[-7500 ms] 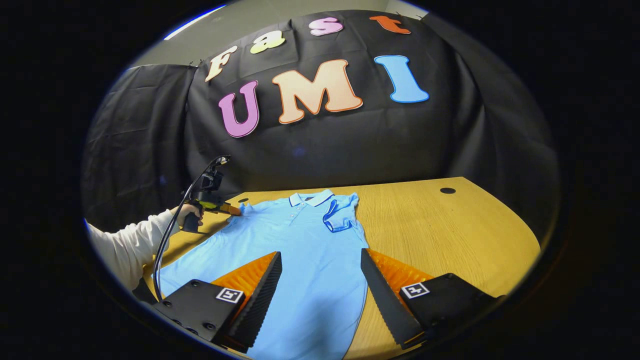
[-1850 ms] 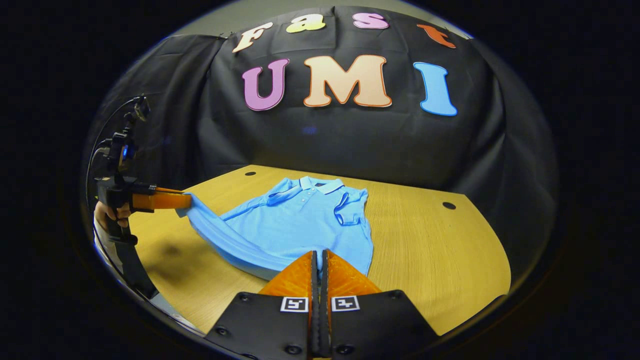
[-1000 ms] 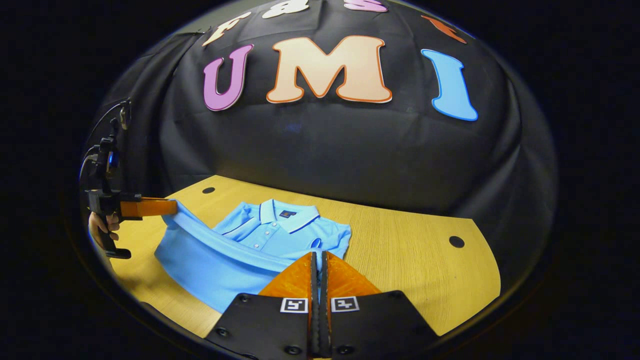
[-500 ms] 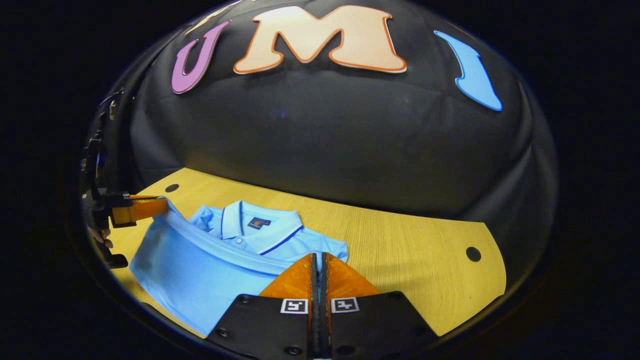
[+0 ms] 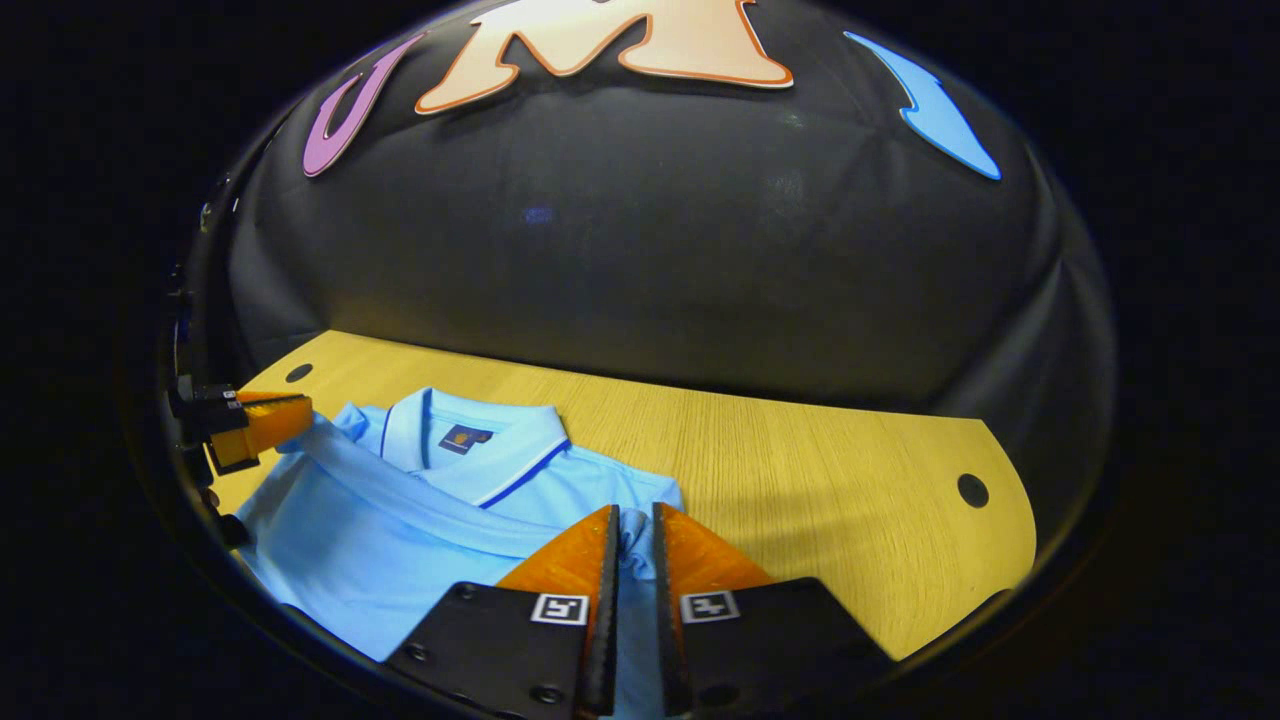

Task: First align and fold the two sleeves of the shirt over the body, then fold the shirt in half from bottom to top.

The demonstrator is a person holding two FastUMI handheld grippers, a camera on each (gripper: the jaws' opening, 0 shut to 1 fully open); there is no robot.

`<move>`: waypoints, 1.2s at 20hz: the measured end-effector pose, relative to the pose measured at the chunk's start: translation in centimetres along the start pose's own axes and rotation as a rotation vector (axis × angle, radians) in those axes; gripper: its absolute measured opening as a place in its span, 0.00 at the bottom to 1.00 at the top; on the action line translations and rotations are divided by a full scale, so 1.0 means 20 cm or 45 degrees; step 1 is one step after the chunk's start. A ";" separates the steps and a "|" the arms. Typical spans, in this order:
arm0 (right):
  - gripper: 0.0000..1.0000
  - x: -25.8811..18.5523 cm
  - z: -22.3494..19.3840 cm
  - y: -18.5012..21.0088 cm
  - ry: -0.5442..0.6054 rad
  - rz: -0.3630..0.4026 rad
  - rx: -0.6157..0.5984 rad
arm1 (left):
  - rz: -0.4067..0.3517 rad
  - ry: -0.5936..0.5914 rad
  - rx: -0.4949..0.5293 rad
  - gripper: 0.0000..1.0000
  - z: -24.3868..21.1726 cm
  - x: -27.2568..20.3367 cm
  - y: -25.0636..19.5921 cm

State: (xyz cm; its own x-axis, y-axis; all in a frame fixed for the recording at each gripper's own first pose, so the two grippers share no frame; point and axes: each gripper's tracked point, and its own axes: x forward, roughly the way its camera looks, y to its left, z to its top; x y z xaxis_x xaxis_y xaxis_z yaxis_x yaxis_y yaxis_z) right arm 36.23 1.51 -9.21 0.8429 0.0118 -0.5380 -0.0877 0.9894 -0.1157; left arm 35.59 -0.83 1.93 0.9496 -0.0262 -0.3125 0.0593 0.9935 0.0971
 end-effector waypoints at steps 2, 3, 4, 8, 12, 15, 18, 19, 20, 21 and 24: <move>0.60 -0.01 -0.01 0.02 -0.005 0.027 0.007 | 0.014 0.018 -0.013 0.63 0.00 -0.03 0.01; 0.78 -0.03 -0.01 0.04 -0.009 0.045 0.013 | 0.015 0.016 -0.027 0.86 0.00 -0.04 0.01; 0.96 -0.05 -0.02 0.04 -0.013 0.049 0.010 | 0.019 0.015 -0.045 0.98 0.01 -0.07 0.02; 0.99 -0.20 -0.05 0.03 -0.037 0.050 0.011 | -0.018 0.016 -0.109 0.97 0.00 -0.21 0.02; 1.00 -0.40 -0.09 0.05 -0.080 0.096 0.044 | -0.040 -0.009 -0.127 0.96 -0.04 -0.39 0.00; 0.99 -0.54 -0.13 0.06 -0.116 0.118 0.064 | -0.062 0.021 -0.143 0.95 -0.14 -0.52 -0.06; 1.00 -0.71 -0.17 0.07 -0.159 0.128 0.058 | -0.111 0.053 -0.156 0.92 -0.23 -0.66 -0.15; 1.00 -0.76 -0.18 0.08 -0.179 0.132 0.058 | -0.127 0.066 -0.156 0.94 -0.26 -0.71 -0.17; 1.00 -0.83 -0.21 0.09 -0.195 0.143 0.061 | -0.144 0.075 -0.154 0.94 -0.29 -0.76 -0.20; 1.00 -0.89 -0.24 0.11 -0.204 0.158 0.065 | -0.162 0.081 -0.151 0.94 -0.32 -0.82 -0.22; 1.00 -1.06 -0.31 0.14 -0.232 0.198 0.079 | -0.201 0.081 -0.137 0.95 -0.38 -0.96 -0.29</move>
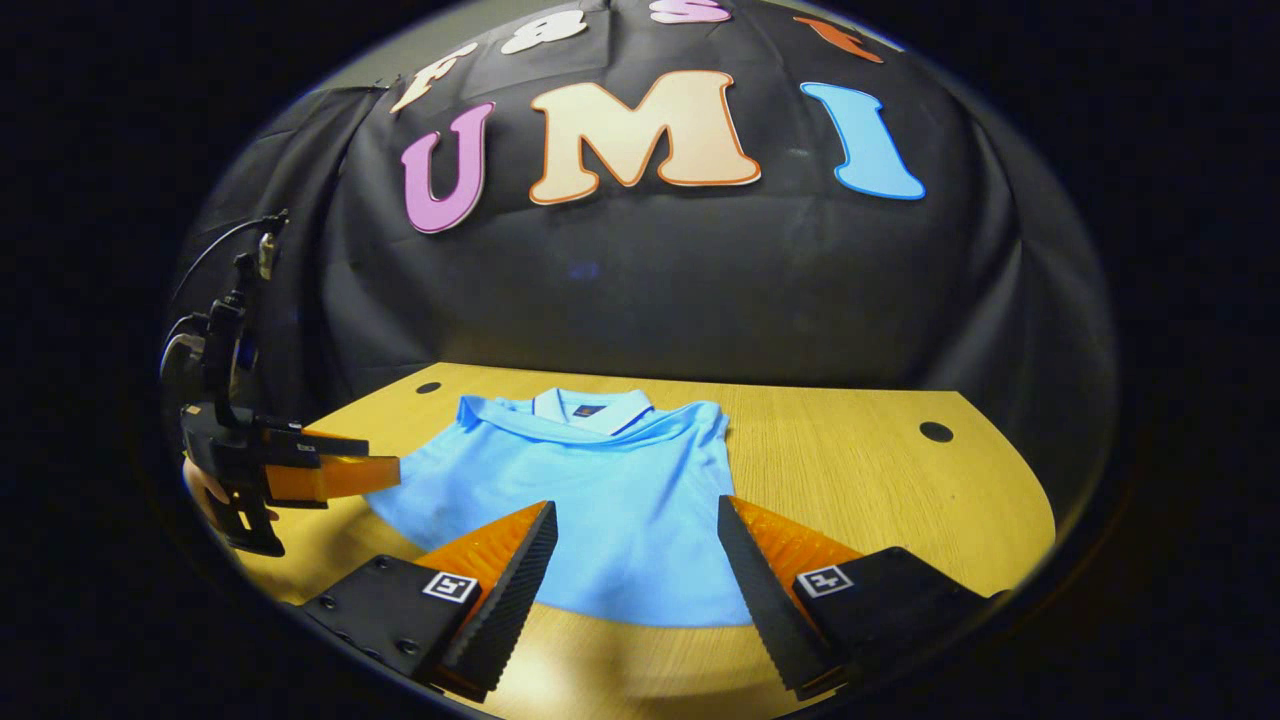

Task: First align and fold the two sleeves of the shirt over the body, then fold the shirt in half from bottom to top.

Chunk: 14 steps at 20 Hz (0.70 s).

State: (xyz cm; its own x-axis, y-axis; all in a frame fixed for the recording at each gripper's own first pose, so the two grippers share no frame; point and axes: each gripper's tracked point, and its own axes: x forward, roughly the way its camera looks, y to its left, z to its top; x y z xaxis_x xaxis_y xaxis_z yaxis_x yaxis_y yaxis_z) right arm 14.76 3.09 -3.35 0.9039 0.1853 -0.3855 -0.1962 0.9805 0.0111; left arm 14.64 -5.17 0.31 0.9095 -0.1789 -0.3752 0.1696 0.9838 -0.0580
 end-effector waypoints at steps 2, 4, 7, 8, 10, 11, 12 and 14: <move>1.00 -0.11 -0.05 0.01 -0.009 -0.001 0.014 | -0.014 0.028 0.025 0.96 -0.08 -0.07 -0.05; 0.99 -0.21 -0.08 0.03 -0.033 0.017 0.052 | -0.045 0.048 0.035 0.95 -0.16 -0.14 -0.13; 0.99 -0.34 -0.11 -0.02 -0.072 -0.035 0.039 | -0.068 0.053 0.057 0.96 -0.25 -0.22 -0.24; 0.99 -0.37 -0.11 -0.03 -0.085 -0.055 0.052 | -0.062 0.053 0.056 0.96 -0.28 -0.25 -0.26; 1.00 -0.44 -0.12 -0.04 -0.114 -0.066 0.105 | -0.050 0.075 0.062 0.96 -0.37 -0.28 -0.30; 0.99 -0.46 -0.13 -0.05 -0.126 -0.071 0.134 | -0.043 0.090 0.072 0.96 -0.41 -0.31 -0.32; 0.99 -0.49 -0.15 -0.05 -0.130 -0.068 0.150 | -0.035 0.098 0.080 0.96 -0.44 -0.33 -0.34; 0.99 -0.54 -0.18 -0.07 -0.132 -0.082 0.144 | -0.035 0.098 0.088 0.96 -0.47 -0.37 -0.37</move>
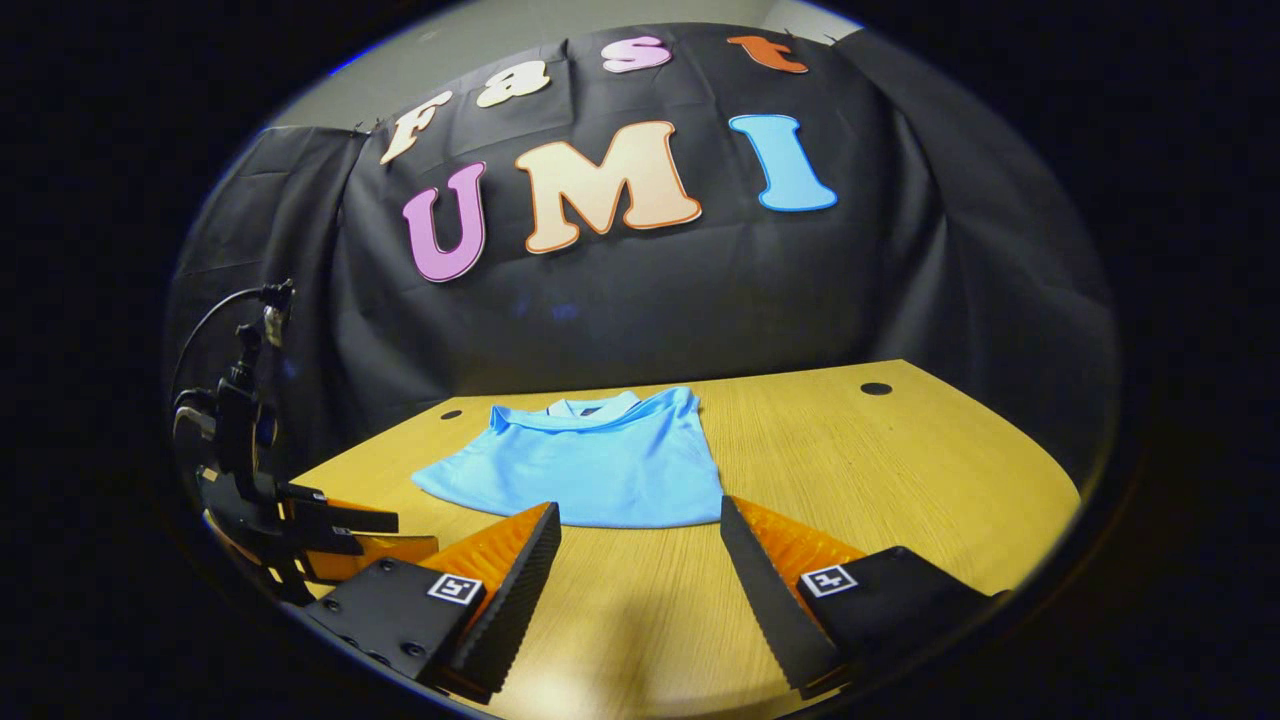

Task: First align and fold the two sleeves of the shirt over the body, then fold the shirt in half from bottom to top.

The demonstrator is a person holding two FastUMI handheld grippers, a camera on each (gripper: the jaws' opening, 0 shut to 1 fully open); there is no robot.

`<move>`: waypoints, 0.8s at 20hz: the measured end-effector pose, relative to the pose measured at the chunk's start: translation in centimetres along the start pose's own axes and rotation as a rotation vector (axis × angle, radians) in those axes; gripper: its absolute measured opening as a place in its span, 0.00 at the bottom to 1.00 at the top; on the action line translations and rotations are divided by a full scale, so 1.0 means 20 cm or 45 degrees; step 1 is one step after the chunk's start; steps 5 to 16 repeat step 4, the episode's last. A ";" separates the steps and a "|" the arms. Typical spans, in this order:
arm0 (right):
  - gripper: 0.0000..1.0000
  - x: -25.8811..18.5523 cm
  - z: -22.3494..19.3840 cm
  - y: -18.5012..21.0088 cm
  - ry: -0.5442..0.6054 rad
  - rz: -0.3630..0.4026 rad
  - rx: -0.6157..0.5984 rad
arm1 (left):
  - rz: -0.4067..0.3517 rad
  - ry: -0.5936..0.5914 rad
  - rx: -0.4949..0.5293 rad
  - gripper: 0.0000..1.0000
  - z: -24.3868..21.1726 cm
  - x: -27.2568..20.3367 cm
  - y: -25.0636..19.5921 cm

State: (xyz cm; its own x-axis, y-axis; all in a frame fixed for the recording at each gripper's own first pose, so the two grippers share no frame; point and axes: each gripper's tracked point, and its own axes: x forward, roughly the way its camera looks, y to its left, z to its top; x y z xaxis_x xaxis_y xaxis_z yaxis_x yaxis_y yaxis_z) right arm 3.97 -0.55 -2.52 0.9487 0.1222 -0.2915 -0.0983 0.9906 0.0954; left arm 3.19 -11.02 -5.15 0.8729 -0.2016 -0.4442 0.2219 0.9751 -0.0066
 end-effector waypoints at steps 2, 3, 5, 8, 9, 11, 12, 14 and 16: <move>1.00 -0.04 0.00 -0.03 -0.014 -0.031 -0.043 | -0.012 0.000 0.014 0.95 -0.01 -0.03 -0.04; 1.00 -0.07 0.00 -0.02 -0.019 -0.031 -0.055 | -0.011 -0.006 0.022 0.96 -0.01 -0.04 -0.05; 1.00 -0.08 0.00 -0.01 -0.019 -0.022 -0.057 | -0.011 -0.012 0.028 0.96 0.00 -0.05 -0.06; 1.00 -0.08 0.00 -0.01 -0.019 -0.022 -0.057 | -0.011 -0.012 0.028 0.96 0.00 -0.05 -0.06; 1.00 -0.08 0.00 -0.01 -0.019 -0.022 -0.057 | -0.011 -0.012 0.028 0.96 0.00 -0.05 -0.06; 1.00 -0.08 0.00 -0.01 -0.019 -0.022 -0.057 | -0.011 -0.012 0.028 0.96 0.00 -0.05 -0.06; 1.00 -0.08 0.00 -0.01 -0.019 -0.022 -0.057 | -0.011 -0.012 0.028 0.96 0.00 -0.05 -0.06; 1.00 -0.08 0.00 -0.01 -0.019 -0.022 -0.057 | -0.011 -0.012 0.028 0.96 0.00 -0.05 -0.06; 1.00 -0.08 0.00 -0.01 -0.019 -0.022 -0.057 | -0.011 -0.012 0.028 0.96 0.00 -0.05 -0.06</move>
